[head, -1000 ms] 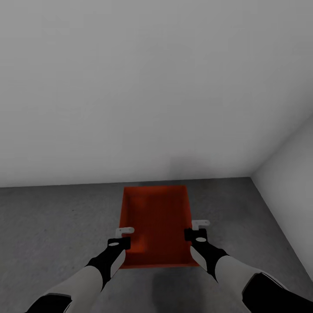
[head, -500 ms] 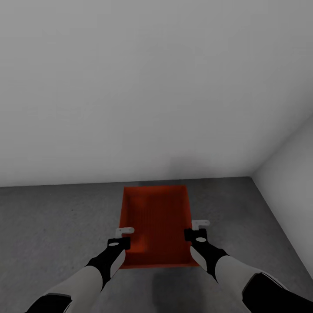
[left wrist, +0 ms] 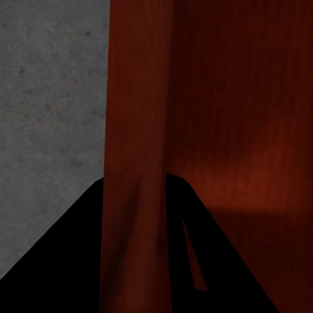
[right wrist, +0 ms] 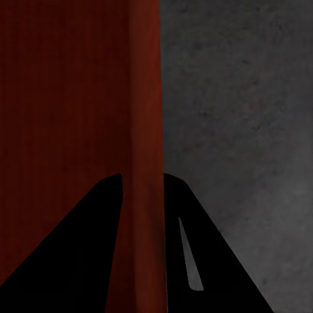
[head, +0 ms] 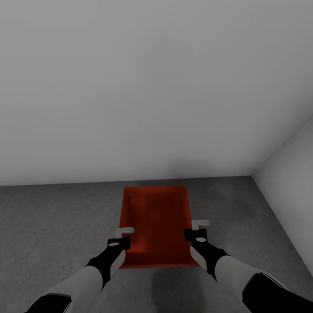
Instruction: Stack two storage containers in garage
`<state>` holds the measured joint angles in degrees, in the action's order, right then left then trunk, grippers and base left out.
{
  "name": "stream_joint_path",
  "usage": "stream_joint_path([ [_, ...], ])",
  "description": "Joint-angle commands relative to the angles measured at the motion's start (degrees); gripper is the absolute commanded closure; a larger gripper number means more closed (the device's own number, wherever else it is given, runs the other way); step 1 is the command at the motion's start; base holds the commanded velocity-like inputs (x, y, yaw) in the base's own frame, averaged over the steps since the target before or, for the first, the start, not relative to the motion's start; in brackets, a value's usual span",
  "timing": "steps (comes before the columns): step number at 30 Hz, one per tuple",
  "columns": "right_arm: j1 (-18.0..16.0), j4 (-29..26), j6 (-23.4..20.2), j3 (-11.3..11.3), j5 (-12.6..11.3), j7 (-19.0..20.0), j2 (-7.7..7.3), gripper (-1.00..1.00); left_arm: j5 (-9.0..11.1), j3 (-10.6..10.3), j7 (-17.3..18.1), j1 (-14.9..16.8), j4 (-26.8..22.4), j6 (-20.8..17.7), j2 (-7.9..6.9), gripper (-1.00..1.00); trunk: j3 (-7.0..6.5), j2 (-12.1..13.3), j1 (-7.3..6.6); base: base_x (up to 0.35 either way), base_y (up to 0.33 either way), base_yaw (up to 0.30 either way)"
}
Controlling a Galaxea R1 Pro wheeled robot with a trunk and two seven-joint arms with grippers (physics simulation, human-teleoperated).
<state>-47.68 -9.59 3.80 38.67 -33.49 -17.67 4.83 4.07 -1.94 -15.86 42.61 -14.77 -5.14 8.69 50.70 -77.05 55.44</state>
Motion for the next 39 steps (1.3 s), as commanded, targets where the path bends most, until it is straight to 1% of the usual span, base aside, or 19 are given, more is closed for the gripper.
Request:
stream_joint_path([
  [1, -0.04, 3.71, 0.49, -0.78, -0.78, -1.30, -0.79, 1.00, -0.82, 0.80, -3.09, 0.02, -0.29, -0.40, -0.03, 1.00, 0.28, -0.44, 0.22, 0.000, 0.000, 0.000],
  [10, -0.04, 3.71, 0.59, -0.79, -0.78, -1.32, -0.79, 1.00, -0.82, 0.80, -3.07, 0.02, -0.28, -0.40, 0.00, 1.00, 0.98, -0.44, 0.22, 0.000, 0.000, 0.000],
  [19, -0.04, 3.71, 0.44, -0.74, -0.78, -1.31, -0.79, 1.00, -0.82, 0.80, -3.04, 0.02, -0.30, -0.40, -0.03, 1.00, 1.17, -0.44, 0.22, 0.000, 0.000, 0.000],
  [31, -0.04, 3.71, 0.64, -0.78, -0.78, -1.81, -0.79, 1.00, -0.82, 0.80, -3.04, 0.02, -0.33, -0.40, 0.00, 1.00, 2.19, -0.44, 0.22, 0.000, 0.000, 0.000],
  [39, -0.04, 3.71, 0.59, -0.74, -0.78, -2.11, -0.79, 1.00, -0.82, 0.80, -3.04, 0.02, -0.32, -0.40, 0.01, 1.00, 2.35, -0.44, 0.22, 0.000, 0.000, 0.000],
])
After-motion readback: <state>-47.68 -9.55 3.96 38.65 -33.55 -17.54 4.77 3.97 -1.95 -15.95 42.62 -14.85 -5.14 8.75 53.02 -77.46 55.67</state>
